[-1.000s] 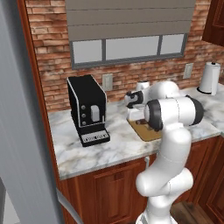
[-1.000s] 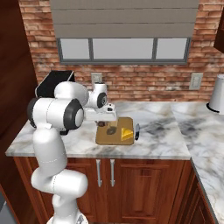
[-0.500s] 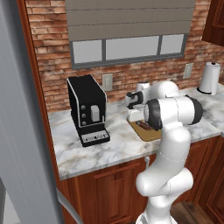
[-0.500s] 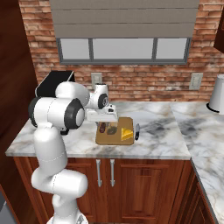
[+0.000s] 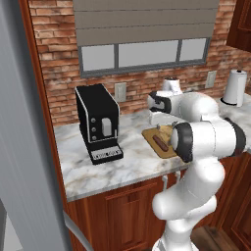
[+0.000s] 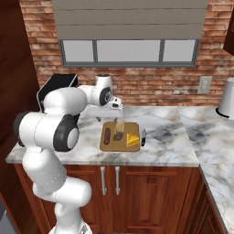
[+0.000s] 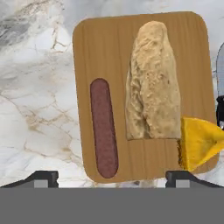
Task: Retrieve the sausage and cheese from the fridge and place them on the cutting board on the counter.
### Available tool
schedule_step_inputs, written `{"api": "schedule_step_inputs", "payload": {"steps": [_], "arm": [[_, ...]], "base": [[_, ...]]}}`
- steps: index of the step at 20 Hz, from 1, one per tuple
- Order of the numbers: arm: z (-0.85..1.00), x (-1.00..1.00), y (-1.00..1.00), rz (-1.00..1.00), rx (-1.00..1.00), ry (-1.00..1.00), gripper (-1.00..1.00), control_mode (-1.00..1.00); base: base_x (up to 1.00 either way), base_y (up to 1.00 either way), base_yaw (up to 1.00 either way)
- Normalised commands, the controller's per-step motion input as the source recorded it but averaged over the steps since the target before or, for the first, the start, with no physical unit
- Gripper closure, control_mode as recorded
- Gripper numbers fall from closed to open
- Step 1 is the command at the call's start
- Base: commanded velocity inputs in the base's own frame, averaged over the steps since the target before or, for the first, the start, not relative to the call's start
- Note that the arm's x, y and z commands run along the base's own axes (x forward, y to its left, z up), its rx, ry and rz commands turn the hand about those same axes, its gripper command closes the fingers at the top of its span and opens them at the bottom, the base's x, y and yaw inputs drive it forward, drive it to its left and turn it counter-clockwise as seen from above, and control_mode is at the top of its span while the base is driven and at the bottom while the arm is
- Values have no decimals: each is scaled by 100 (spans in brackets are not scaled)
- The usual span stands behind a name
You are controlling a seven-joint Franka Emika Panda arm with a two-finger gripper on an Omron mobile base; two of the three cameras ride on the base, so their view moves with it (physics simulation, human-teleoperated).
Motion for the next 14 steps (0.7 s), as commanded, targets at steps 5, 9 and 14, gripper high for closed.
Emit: {"api": "schedule_step_inputs", "payload": {"steps": [5,9,14], "arm": [[100,-100,0,-1,0,-47,-100,-100],[100,-100,0,0,0,-42,-100,-100],[100,-100,0,0,1,-38,-100,-100]], "base": [[0,0,0],[0,0,0],[0,0,0]]}}
